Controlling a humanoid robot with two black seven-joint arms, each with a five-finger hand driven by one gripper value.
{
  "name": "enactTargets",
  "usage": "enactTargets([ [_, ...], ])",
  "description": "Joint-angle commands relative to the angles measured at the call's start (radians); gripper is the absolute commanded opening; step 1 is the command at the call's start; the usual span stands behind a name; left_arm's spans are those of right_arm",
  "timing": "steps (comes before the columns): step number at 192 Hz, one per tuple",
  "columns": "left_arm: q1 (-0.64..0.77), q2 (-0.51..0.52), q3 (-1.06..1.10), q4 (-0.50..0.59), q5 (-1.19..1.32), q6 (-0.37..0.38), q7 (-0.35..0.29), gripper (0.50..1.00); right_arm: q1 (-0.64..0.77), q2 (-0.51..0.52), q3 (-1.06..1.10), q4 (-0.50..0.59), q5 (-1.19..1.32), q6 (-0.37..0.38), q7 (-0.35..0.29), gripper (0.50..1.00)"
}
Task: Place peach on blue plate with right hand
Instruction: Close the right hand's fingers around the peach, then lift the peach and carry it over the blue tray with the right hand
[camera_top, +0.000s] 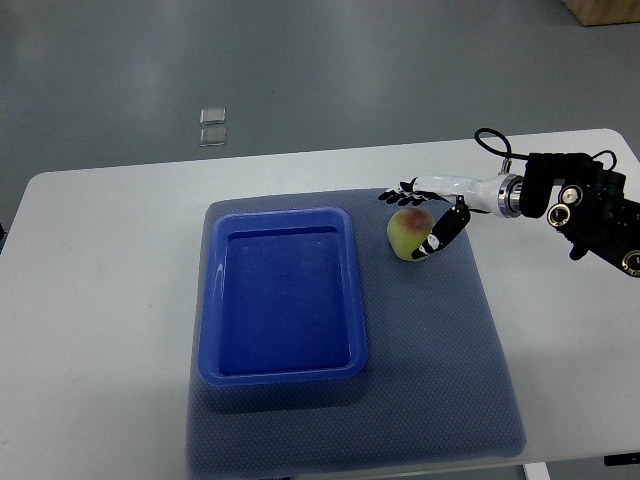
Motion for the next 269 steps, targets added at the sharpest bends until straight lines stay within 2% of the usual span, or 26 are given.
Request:
enactTargets([
  [1, 0.000, 0.000, 0.000, -0.003, -0.001, 0.000, -0.001, 1.000, 0.001, 0.006, -0.025, -0.021, -0.046, -0.049, 0.000, 0.928],
  [18, 0.000, 0.000, 0.000, -0.003, 0.001, 0.000, -0.001, 1.000, 0.001, 0.010, -0.034, -0.021, -0.058, -0.072, 0.003, 0.928],
  [21, 0.000, 0.000, 0.000, -0.006, -0.001, -0.006, -0.003, 1.000, 0.001, 0.016, -0.053, -0.022, -0.061, -0.103, 0.014, 0.928],
  [49, 0.000, 0.000, 0.001, -0.009, 0.001, -0.011, -0.003, 1.000, 0.001, 0.019, -0.099, -0.039, -0.081, -0.163, 0.021, 0.924],
  [91, 0.000, 0.000, 0.000, -0.007, 0.001, -0.011, -0.003, 1.000, 0.001, 0.020, -0.111, -0.046, -0.087, -0.173, 0.029, 0.905],
  [92, 0.000, 0.000, 0.000, -0.009, 0.001, -0.011, -0.003, 1.000, 0.001, 0.019, -0.111, -0.046, -0.087, -0.173, 0.031, 0.867],
  [100, 0.000, 0.000, 0.001, -0.009, 0.001, -0.011, -0.003, 1.000, 0.001, 0.019, -0.112, -0.046, -0.087, -0.172, 0.031, 0.811],
  [110, 0.000, 0.000, 0.001, -0.009, 0.001, -0.011, -0.003, 1.000, 0.001, 0.019, -0.112, -0.046, -0.087, -0.172, 0.031, 0.811],
  [111, 0.000, 0.000, 0.001, -0.009, 0.001, -0.011, -0.003, 1.000, 0.001, 0.019, -0.112, -0.046, -0.087, -0.166, 0.034, 0.728],
  [112, 0.000, 0.000, 0.001, -0.009, 0.001, -0.011, -0.003, 1.000, 0.001, 0.019, -0.112, -0.046, -0.087, -0.166, 0.034, 0.727],
  [113, 0.000, 0.000, 0.001, -0.009, 0.001, -0.011, -0.003, 1.000, 0.001, 0.019, -0.112, -0.046, -0.087, -0.164, 0.034, 0.703],
  [116, 0.000, 0.000, 0.001, -0.009, 0.001, -0.011, -0.003, 1.000, 0.001, 0.017, -0.112, -0.046, -0.087, -0.163, 0.034, 0.682],
  [117, 0.000, 0.000, 0.001, -0.009, 0.001, -0.011, -0.003, 1.000, 0.001, 0.017, -0.112, -0.046, -0.087, -0.163, 0.034, 0.662],
  [125, 0.000, 0.000, 0.001, -0.009, 0.001, -0.011, -0.003, 1.000, 0.003, 0.016, -0.112, -0.046, -0.087, -0.161, 0.043, 0.599],
  [136, 0.000, 0.000, 0.001, -0.009, 0.001, -0.011, -0.003, 1.000, 0.007, 0.014, -0.112, -0.044, -0.087, -0.160, 0.066, 0.545],
  [149, 0.000, 0.000, 0.000, -0.009, 0.001, -0.011, -0.003, 1.000, 0.033, 0.016, -0.112, -0.044, -0.085, -0.160, 0.104, 0.511],
  [161, 0.000, 0.000, 0.000, -0.009, 0.001, -0.011, -0.003, 1.000, 0.040, 0.016, -0.112, -0.044, -0.084, -0.160, 0.110, 0.509],
  [162, 0.000, 0.000, 0.000, -0.009, 0.001, -0.012, -0.003, 1.000, 0.067, 0.016, -0.111, -0.044, -0.082, -0.160, 0.142, 0.509],
  [176, 0.000, 0.000, 0.001, -0.009, 0.001, -0.012, -0.003, 1.000, 0.078, 0.016, -0.111, -0.042, -0.082, -0.160, 0.153, 0.509],
  [177, 0.000, 0.000, 0.001, -0.009, 0.001, -0.012, -0.003, 1.000, 0.107, 0.019, -0.111, -0.035, -0.076, -0.160, 0.179, 0.515],
  [193, 0.000, 0.000, 0.003, -0.011, 0.001, -0.012, -0.003, 1.000, 0.145, 0.028, -0.117, -0.032, -0.075, -0.152, 0.215, 0.521],
  [210, 0.000, 0.000, 0.001, -0.009, 0.001, -0.012, -0.003, 1.000, 0.182, 0.092, -0.148, -0.030, -0.075, -0.144, 0.247, 0.525],
  [269, 0.002, 0.000, 0.000, -0.009, -0.001, -0.011, -0.003, 1.000, 0.219, 0.302, -0.293, -0.032, -0.085, -0.147, 0.261, 0.539],
])
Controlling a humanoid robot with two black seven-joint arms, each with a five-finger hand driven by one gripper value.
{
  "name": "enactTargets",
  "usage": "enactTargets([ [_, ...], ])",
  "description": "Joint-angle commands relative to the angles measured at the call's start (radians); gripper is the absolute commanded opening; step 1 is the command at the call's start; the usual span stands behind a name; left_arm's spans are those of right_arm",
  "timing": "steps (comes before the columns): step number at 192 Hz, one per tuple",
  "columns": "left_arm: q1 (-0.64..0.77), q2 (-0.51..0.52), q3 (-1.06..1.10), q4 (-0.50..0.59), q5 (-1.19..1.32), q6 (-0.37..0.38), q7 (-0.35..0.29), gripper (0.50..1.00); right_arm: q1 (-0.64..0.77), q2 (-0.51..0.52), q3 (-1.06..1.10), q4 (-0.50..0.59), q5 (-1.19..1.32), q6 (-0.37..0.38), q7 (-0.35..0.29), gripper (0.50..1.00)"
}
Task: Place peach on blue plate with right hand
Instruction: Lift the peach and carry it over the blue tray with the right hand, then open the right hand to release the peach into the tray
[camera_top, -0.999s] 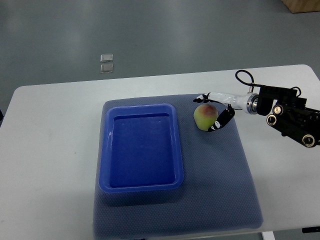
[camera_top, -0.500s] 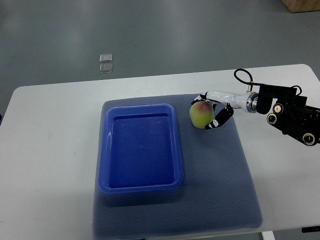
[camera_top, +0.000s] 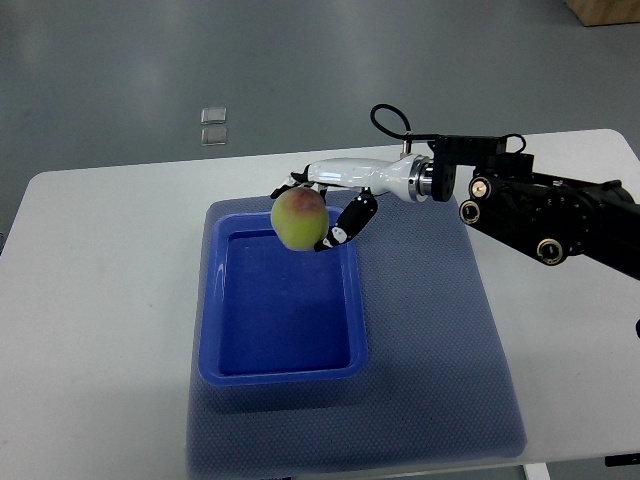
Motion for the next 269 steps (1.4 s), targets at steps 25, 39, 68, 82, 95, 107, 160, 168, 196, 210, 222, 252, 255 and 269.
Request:
enactTargets([
  [25, 0.003, 0.000, 0.000, 0.000, 0.000, 0.000, 0.000, 1.000, 0.024, 0.118, -0.120, -0.012, -0.014, -0.012, -0.003, 0.570],
  [39, 0.003, 0.000, 0.000, 0.000, 0.000, 0.000, 0.000, 1.000, 0.024, 0.134, -0.131, -0.014, -0.014, -0.014, -0.006, 0.607],
  [68, 0.005, 0.000, 0.000, 0.000, 0.000, 0.002, 0.000, 1.000, 0.021, 0.135, -0.157, -0.017, -0.014, -0.015, -0.014, 0.697],
  [82, 0.005, 0.000, 0.000, 0.000, 0.000, 0.002, 0.000, 1.000, 0.020, 0.135, -0.157, -0.029, -0.014, -0.017, -0.014, 0.760],
  [95, 0.005, 0.000, 0.000, 0.000, 0.000, 0.000, 0.000, 1.000, 0.017, 0.134, -0.159, -0.036, -0.014, -0.015, -0.014, 0.791],
  [107, 0.005, 0.000, 0.000, 0.000, 0.000, 0.000, 0.000, 1.000, 0.012, 0.129, -0.160, -0.036, -0.014, -0.015, -0.014, 0.817],
  [160, 0.005, 0.000, 0.000, 0.000, 0.000, 0.000, 0.000, 1.000, 0.006, 0.118, -0.171, -0.036, -0.013, 0.000, -0.015, 0.932],
  [168, 0.005, 0.000, 0.000, 0.000, 0.000, 0.002, 0.000, 1.000, 0.006, 0.118, -0.170, -0.037, -0.011, 0.000, -0.015, 0.932],
  [196, 0.005, 0.000, 0.000, 0.000, 0.000, 0.000, 0.000, 1.000, 0.006, 0.114, -0.165, -0.043, -0.004, 0.002, -0.015, 0.932],
  [210, 0.005, 0.000, 0.000, 0.000, -0.002, 0.000, 0.000, 1.000, 0.006, 0.106, -0.163, -0.043, -0.001, 0.003, -0.015, 0.932],
  [222, 0.005, 0.000, 0.000, 0.000, -0.002, 0.000, 0.000, 1.000, 0.009, 0.086, -0.151, -0.043, 0.012, 0.040, -0.015, 0.932],
  [252, 0.005, 0.000, 0.000, 0.002, -0.002, 0.002, 0.000, 1.000, 0.003, 0.061, -0.047, -0.043, 0.061, 0.190, -0.015, 0.932],
  [255, 0.005, 0.000, 0.000, 0.002, 0.000, 0.002, 0.000, 1.000, 0.001, 0.060, -0.029, -0.043, 0.081, 0.210, -0.015, 0.932],
  [269, 0.006, 0.000, 0.000, 0.000, 0.000, 0.000, 0.000, 1.000, -0.009, 0.055, 0.024, -0.043, 0.151, 0.261, -0.017, 0.932],
])
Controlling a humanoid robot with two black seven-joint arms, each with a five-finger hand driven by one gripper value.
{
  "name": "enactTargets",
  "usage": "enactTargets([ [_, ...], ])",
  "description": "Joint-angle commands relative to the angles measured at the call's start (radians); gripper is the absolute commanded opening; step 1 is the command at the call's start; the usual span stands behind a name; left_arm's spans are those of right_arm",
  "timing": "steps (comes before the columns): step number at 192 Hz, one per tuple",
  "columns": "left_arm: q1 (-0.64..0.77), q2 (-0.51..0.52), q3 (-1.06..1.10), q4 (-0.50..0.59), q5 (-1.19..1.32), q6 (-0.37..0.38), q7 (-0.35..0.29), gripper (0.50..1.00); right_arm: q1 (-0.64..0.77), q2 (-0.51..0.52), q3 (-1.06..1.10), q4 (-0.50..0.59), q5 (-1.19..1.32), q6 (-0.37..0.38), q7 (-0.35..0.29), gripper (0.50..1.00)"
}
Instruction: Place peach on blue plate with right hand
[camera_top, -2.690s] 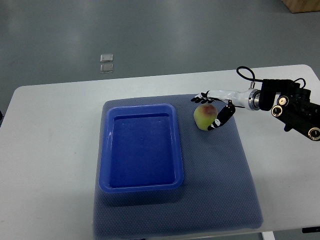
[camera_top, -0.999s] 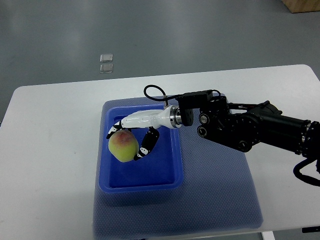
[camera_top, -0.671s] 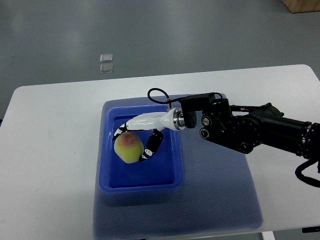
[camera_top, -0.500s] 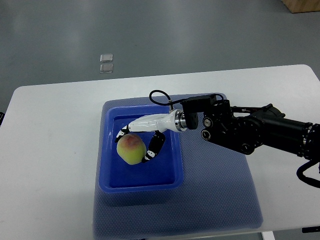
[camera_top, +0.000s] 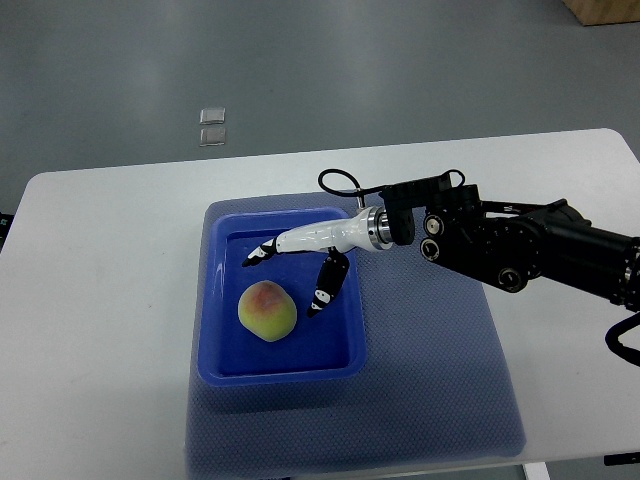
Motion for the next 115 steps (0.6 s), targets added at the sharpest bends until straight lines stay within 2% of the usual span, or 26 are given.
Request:
enactTargets([
  [1, 0.001, 0.000, 0.001, -0.001, 0.001, 0.000, 0.000, 1.000, -0.018, -0.010, 0.089, 0.000, 0.100, 0.090, -0.002, 0.932],
  [17, 0.001, 0.000, 0.002, -0.001, 0.001, 0.000, 0.000, 1.000, -0.030, -0.038, 0.141, 0.000, 0.186, 0.124, -0.020, 0.932],
  [34, 0.001, 0.000, 0.002, -0.001, 0.001, 0.000, 0.000, 1.000, -0.037, -0.068, 0.212, -0.004, 0.308, 0.174, -0.077, 0.932],
  [58, 0.002, 0.000, 0.001, 0.001, 0.001, 0.001, 0.000, 1.000, -0.044, -0.107, 0.282, -0.027, 0.473, 0.174, -0.149, 0.932],
  [67, 0.002, 0.000, 0.001, 0.001, 0.001, 0.001, 0.000, 1.000, -0.044, -0.107, 0.283, -0.027, 0.473, 0.174, -0.149, 0.932],
  [68, 0.002, 0.000, 0.001, 0.001, -0.001, 0.001, 0.000, 1.000, -0.064, -0.116, 0.301, -0.038, 0.537, 0.174, -0.173, 0.932],
  [76, 0.002, 0.000, 0.001, 0.001, 0.001, 0.001, 0.000, 1.000, -0.090, -0.121, 0.322, -0.046, 0.583, 0.174, -0.189, 0.932],
  [98, 0.002, 0.000, 0.001, 0.001, 0.001, 0.001, 0.000, 1.000, -0.193, -0.119, 0.414, -0.049, 0.660, 0.173, -0.196, 0.932],
  [115, 0.002, 0.000, 0.001, -0.001, 0.001, 0.001, 0.000, 1.000, -0.282, -0.111, 0.500, -0.049, 0.695, 0.129, -0.198, 0.930],
])
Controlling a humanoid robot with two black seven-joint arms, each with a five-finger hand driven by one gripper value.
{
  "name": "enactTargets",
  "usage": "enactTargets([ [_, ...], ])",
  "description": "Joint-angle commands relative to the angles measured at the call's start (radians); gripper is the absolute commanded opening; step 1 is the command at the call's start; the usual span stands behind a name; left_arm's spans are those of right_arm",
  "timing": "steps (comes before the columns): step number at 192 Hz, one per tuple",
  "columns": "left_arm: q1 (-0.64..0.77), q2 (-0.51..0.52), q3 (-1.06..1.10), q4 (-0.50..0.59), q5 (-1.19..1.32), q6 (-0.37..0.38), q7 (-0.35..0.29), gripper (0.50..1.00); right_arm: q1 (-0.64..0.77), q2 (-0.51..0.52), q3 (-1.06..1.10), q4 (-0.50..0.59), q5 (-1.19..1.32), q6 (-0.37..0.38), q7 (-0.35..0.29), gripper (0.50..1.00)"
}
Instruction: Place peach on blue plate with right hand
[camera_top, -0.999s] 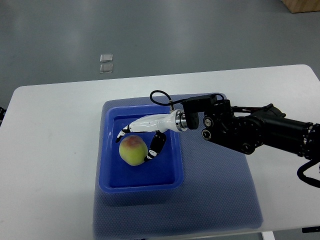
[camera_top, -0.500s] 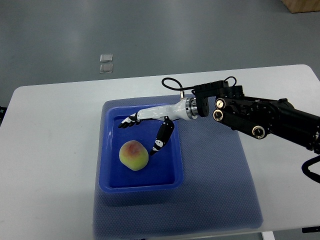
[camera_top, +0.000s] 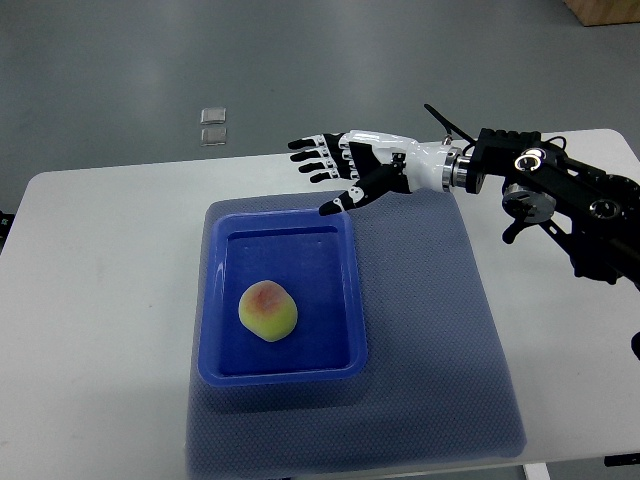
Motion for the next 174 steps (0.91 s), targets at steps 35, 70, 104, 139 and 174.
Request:
enactTargets([
  [35, 0.000, 0.000, 0.003, -0.001, 0.000, -0.001, 0.000, 1.000, -0.156, 0.013, 0.202, -0.065, 0.220, -0.123, -0.038, 0.932],
  [70, 0.000, 0.000, 0.002, -0.001, 0.000, -0.001, 0.000, 1.000, -0.169, 0.002, 0.195, -0.096, 0.458, -0.131, -0.161, 0.932],
  [104, 0.000, 0.000, 0.002, 0.009, 0.000, 0.000, 0.000, 1.000, -0.203, 0.018, 0.202, -0.096, 0.476, -0.160, -0.152, 0.932],
  [139, -0.012, 0.000, 0.005, 0.015, 0.000, 0.011, 0.000, 1.000, -0.215, 0.019, 0.196, -0.096, 0.476, -0.163, -0.153, 0.932],
  [174, -0.012, 0.000, 0.003, 0.012, 0.000, 0.013, 0.000, 1.000, -0.226, 0.025, 0.211, -0.087, 0.479, -0.167, -0.153, 0.932],
])
